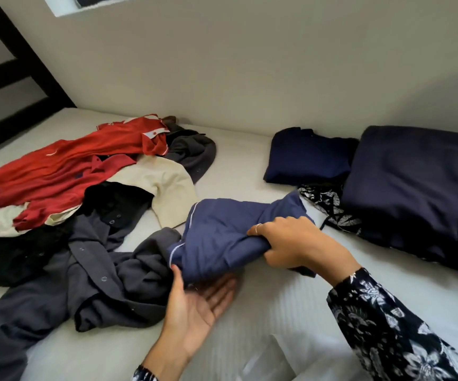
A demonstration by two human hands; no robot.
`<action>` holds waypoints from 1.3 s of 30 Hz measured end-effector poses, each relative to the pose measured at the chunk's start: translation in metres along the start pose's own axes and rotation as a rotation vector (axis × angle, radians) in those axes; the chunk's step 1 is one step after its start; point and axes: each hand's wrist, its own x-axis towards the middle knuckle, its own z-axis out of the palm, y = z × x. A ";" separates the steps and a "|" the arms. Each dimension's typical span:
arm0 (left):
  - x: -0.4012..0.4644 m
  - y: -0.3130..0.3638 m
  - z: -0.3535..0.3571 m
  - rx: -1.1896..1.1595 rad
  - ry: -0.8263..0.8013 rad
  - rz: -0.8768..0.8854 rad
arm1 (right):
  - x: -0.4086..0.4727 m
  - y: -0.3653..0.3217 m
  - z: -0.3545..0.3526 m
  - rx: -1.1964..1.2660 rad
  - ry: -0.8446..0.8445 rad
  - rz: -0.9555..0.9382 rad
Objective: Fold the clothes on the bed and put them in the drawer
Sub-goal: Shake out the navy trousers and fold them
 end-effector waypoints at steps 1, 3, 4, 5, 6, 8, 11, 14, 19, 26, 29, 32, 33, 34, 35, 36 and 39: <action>0.001 -0.001 0.002 -0.055 -0.048 0.002 | -0.006 -0.001 -0.003 0.021 -0.023 -0.016; -0.003 0.000 0.008 -0.109 -0.132 0.025 | -0.018 -0.005 -0.008 0.064 -0.074 -0.036; -0.006 0.001 0.012 -0.118 -0.158 0.040 | -0.026 -0.005 -0.010 0.075 -0.092 -0.037; -0.011 0.005 0.016 -0.114 -0.178 0.041 | -0.032 -0.005 -0.013 0.081 -0.114 -0.041; -0.014 0.009 0.018 -0.094 -0.184 0.034 | -0.039 -0.006 -0.017 0.088 -0.130 -0.042; -0.021 0.017 0.021 -0.034 -0.182 0.042 | -0.053 -0.007 -0.034 0.109 -0.134 -0.038; -0.035 0.028 0.025 0.068 -0.161 0.082 | -0.075 -0.010 -0.064 0.137 -0.115 -0.049; -0.062 0.040 0.055 0.140 -0.291 0.093 | -0.097 -0.003 -0.101 0.184 -0.094 -0.017; -0.073 0.035 0.139 0.268 -0.506 0.031 | -0.123 0.032 -0.164 0.196 0.028 0.101; -0.055 -0.001 0.304 0.265 -0.813 0.121 | -0.184 0.094 -0.252 -0.103 0.512 0.313; -0.030 -0.025 0.343 0.320 -0.868 0.080 | -0.191 0.132 -0.239 -0.203 0.615 0.378; 0.023 -0.061 0.345 0.446 -0.645 -0.004 | -0.182 0.182 -0.176 -0.193 0.397 0.467; 0.042 -0.076 0.336 0.474 -0.602 -0.055 | -0.179 0.195 -0.145 -0.133 0.243 0.524; 0.061 -0.093 0.327 0.518 -0.583 -0.077 | -0.175 0.210 -0.111 -0.062 0.073 0.577; 0.080 -0.108 0.316 0.575 -0.558 -0.058 | -0.172 0.220 -0.077 0.011 -0.063 0.610; 0.093 -0.119 0.305 0.611 -0.538 -0.011 | -0.169 0.226 -0.049 0.080 -0.122 0.623; 0.114 -0.131 0.294 0.634 -0.472 0.124 | -0.162 0.240 -0.008 0.197 -0.010 0.630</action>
